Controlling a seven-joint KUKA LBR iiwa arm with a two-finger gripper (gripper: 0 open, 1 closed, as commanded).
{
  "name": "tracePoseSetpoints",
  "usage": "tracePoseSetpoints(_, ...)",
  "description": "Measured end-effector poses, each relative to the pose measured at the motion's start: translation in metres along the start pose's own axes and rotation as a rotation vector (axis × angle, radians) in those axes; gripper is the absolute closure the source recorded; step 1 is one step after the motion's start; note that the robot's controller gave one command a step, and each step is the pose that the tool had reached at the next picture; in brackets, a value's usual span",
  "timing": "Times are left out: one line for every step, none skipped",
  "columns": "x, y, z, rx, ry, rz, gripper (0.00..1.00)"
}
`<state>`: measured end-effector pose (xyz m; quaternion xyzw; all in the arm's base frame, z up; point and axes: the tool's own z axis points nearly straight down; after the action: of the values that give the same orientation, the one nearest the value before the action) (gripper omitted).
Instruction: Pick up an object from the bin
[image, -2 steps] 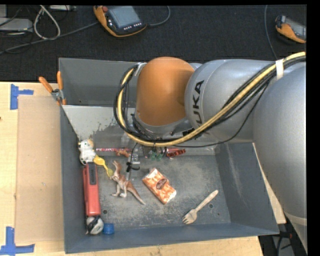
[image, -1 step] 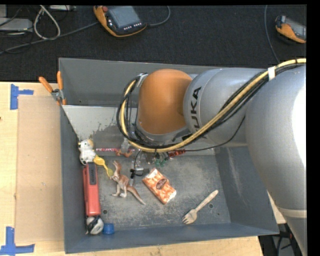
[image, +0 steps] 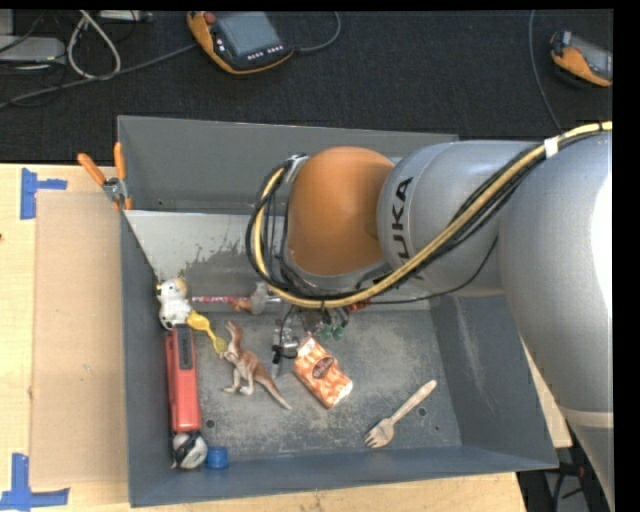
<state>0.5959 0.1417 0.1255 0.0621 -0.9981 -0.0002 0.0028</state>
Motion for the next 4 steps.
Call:
tracePoseSetpoints(0.002, -0.039, 0.023, 0.0, -0.004, -0.183, 0.0)
tracePoseSetpoints(0.014, -0.082, 0.019, -0.003, -0.006, -0.179, 0.0)
tracePoseSetpoints(0.029, -0.096, 0.014, -0.003, 0.003, -0.097, 1.0)
tracePoseSetpoints(0.029, -0.096, 0.014, -0.003, 0.003, -0.096, 1.0)
